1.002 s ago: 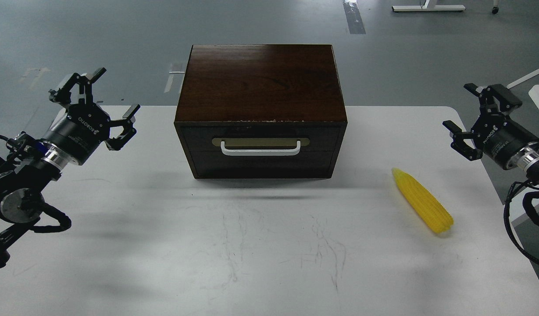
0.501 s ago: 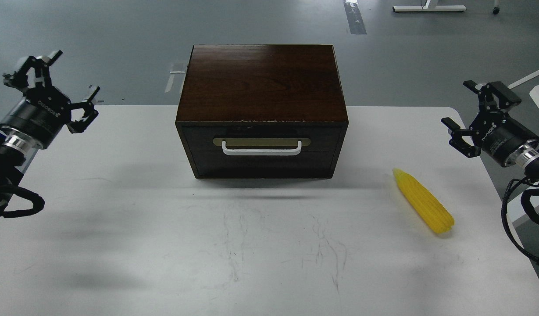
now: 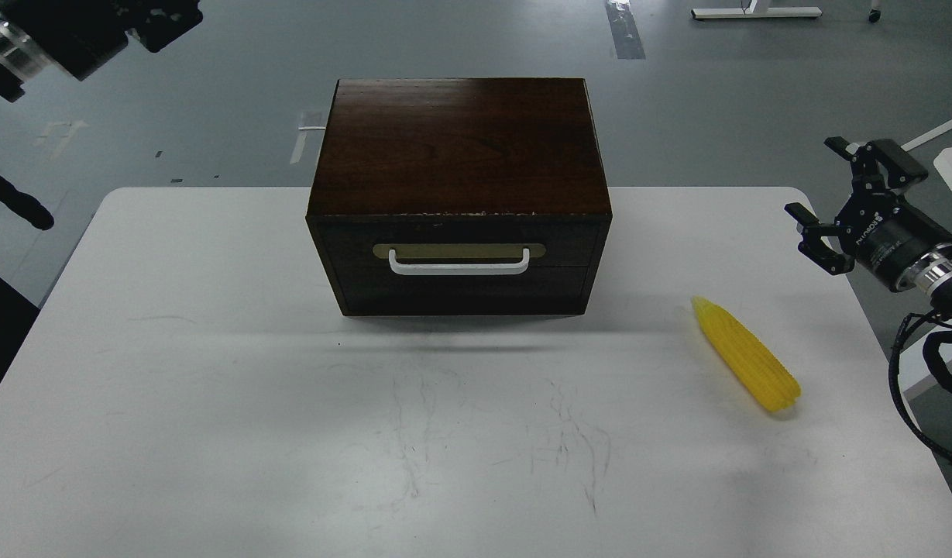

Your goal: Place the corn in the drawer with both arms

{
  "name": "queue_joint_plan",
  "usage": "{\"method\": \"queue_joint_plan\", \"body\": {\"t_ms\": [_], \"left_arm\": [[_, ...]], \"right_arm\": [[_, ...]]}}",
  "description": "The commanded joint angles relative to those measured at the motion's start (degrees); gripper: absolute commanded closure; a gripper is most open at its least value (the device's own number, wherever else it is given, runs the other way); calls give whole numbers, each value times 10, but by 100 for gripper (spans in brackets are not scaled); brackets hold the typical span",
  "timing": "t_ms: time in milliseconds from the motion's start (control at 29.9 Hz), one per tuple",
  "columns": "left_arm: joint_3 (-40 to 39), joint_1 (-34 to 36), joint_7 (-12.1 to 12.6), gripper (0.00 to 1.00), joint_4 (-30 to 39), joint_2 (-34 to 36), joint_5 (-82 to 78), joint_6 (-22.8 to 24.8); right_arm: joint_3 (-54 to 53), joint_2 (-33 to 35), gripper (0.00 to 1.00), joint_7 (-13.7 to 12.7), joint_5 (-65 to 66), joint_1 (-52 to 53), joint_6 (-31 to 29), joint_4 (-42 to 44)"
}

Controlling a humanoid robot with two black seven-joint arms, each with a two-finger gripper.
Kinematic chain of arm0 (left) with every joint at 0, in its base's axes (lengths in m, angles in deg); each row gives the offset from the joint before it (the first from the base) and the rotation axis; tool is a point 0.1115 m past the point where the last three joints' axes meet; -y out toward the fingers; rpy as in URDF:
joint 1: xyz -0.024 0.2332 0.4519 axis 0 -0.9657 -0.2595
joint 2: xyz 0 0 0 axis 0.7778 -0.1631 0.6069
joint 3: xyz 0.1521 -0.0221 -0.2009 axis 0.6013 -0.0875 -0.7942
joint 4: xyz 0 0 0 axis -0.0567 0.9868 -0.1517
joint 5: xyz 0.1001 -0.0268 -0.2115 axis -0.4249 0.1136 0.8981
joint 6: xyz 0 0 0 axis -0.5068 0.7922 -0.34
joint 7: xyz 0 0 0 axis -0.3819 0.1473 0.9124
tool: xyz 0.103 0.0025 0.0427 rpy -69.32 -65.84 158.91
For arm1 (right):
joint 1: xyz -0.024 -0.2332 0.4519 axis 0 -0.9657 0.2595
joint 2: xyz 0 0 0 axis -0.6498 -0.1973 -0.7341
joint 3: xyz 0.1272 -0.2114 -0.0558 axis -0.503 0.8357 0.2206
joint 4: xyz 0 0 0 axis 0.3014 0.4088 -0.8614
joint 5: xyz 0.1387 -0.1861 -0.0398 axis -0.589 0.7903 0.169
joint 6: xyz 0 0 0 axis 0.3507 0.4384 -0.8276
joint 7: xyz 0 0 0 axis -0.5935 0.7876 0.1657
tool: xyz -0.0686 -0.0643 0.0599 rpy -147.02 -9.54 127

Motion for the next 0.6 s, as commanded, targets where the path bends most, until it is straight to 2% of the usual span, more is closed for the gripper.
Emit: {"method": "queue_joint_plan", "body": {"t_ms": [0, 134, 301, 368, 501, 568], "left_arm": [[0, 7, 0, 2, 132, -13, -176, 0], [5, 7, 0, 2, 203, -64, -387, 0], [26, 9, 0, 2, 207, -115, -610, 0], [74, 30, 0, 2, 200, -149, -690, 0], [184, 79, 0, 2, 177, -161, -757, 0], [273, 126, 0, 2, 141, -176, -791, 0]], "right_arm": [[1, 0, 0, 0, 0, 0, 0, 8], [1, 0, 0, 0, 0, 1, 0, 8], [1, 0, 0, 0, 0, 2, 0, 8], [1, 0, 0, 0, 0, 0, 0, 8], [1, 0, 0, 0, 0, 0, 0, 8], [1, 0, 0, 0, 0, 0, 0, 8]]}}
